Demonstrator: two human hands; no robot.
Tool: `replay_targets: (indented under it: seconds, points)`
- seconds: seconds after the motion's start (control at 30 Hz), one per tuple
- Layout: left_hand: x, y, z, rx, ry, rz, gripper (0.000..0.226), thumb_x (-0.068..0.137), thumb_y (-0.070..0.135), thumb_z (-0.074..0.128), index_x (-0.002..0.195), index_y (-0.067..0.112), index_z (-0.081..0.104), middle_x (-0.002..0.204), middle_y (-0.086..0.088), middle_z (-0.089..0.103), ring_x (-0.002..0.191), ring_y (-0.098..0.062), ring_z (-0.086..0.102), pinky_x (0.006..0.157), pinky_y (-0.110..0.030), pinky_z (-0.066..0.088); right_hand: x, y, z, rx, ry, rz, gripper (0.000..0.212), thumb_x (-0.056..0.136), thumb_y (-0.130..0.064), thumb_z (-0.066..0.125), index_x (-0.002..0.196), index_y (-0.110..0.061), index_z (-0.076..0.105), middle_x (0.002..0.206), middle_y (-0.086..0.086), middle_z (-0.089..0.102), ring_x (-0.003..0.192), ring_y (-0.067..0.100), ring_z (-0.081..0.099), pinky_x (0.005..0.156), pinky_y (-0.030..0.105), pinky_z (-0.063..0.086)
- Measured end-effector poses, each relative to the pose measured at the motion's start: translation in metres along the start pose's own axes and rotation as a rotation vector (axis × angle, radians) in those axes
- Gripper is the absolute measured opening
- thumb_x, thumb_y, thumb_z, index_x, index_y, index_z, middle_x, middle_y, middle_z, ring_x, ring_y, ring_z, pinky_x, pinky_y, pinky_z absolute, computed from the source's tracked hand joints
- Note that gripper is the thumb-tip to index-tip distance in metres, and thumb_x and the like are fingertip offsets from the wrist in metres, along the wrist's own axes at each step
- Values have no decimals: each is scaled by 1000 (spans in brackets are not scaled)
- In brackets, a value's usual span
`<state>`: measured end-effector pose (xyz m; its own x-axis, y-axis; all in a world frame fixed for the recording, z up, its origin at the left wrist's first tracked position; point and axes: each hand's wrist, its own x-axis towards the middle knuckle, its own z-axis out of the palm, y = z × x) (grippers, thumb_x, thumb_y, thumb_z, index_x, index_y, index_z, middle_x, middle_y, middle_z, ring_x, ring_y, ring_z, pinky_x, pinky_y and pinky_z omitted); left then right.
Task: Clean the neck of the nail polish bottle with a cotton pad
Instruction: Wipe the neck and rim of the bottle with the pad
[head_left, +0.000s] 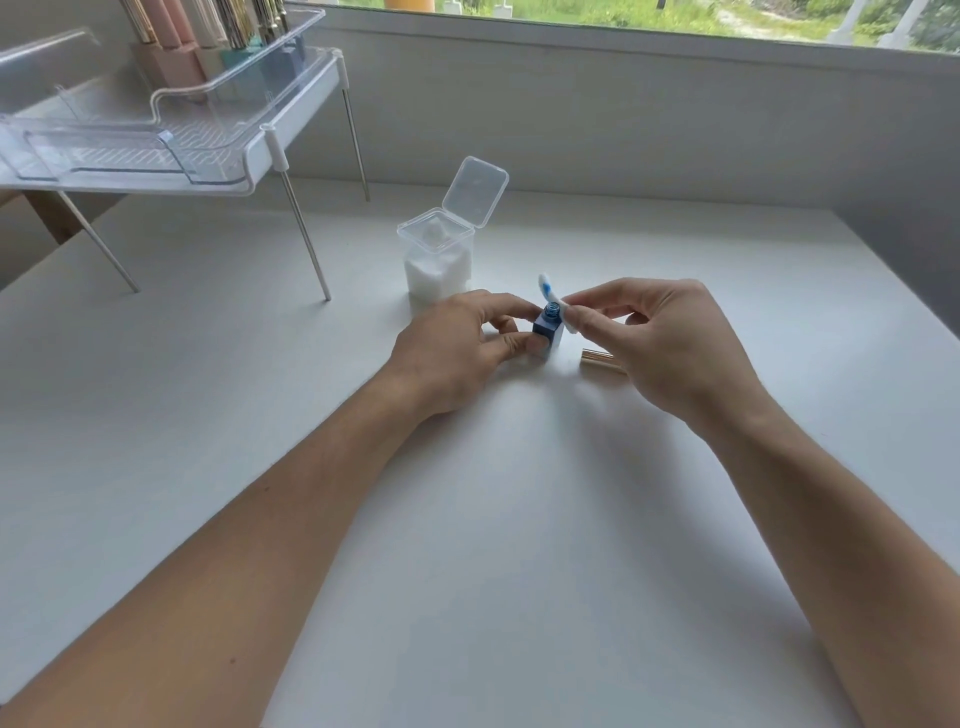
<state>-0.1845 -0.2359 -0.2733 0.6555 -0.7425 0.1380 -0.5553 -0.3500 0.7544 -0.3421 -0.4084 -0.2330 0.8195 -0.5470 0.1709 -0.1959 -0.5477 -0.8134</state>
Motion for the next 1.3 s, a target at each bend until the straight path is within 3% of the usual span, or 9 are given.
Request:
replay_targets:
  seconds: [0.23,0.33,0.43,0.5,0.7,0.87,1.13,1.23,1.3]
  points:
    - [4,-2,3,39,35,40,39,87,77,71,121,60,77,97,21,69,84,9,58,86,-39,54,-2,-3,-5,-72,-11,-27,9,101,-42,81,103,-38,89,87,-20,80,55,-13,59,63,31,31]
    - [4,-3,3,41,45,60,37,89,76,72,120,57,78,94,20,68,78,13,55,78,-33,44,-2,-3,-6,-109,-21,-33,9,101,-44,81,101,-39,89,77,-30,75,56,-13,59,75,36,33]
    - [4,-3,4,38,57,64,37,90,77,74,119,54,79,93,19,69,73,12,53,75,-32,43,0,-1,-8,-127,-25,-31,8,100,-43,80,97,-41,88,85,-26,79,61,-12,60,83,41,38]
    - [4,-2,4,27,70,52,37,90,75,77,118,52,79,92,18,69,70,12,53,74,-31,41,1,0,-9,-129,-19,-25,8,99,-45,81,94,-43,86,84,-31,76,62,-11,60,83,40,39]
    - [2,-1,5,-33,87,21,37,86,72,85,115,49,81,86,20,68,65,11,55,72,-30,41,0,-1,-5,-168,94,-74,10,100,-50,78,100,-41,82,94,-19,79,63,-16,57,86,42,36]
    - [1,0,3,-45,75,27,35,86,69,86,114,47,84,85,18,68,66,10,55,71,-30,40,-1,-1,2,-332,164,-133,10,104,-49,73,104,-42,81,101,-21,78,84,-14,53,90,41,28]
    - [0,2,5,-57,96,11,34,84,69,88,111,48,86,85,17,69,67,8,54,72,-30,42,-1,0,0,-396,95,-169,13,105,-46,71,104,-48,84,102,-21,75,100,9,59,90,39,23]
    - [-1,4,5,-59,100,12,34,85,67,88,111,46,87,83,17,68,66,9,54,71,-30,40,0,0,-3,-392,71,-168,12,105,-48,72,104,-49,84,103,-21,76,100,11,58,90,38,22]
    - [-1,5,5,-60,100,9,34,85,67,88,111,45,87,81,17,67,65,10,54,70,-30,39,0,0,-5,-372,56,-166,10,104,-47,73,102,-49,84,102,-23,77,94,1,55,90,39,25]
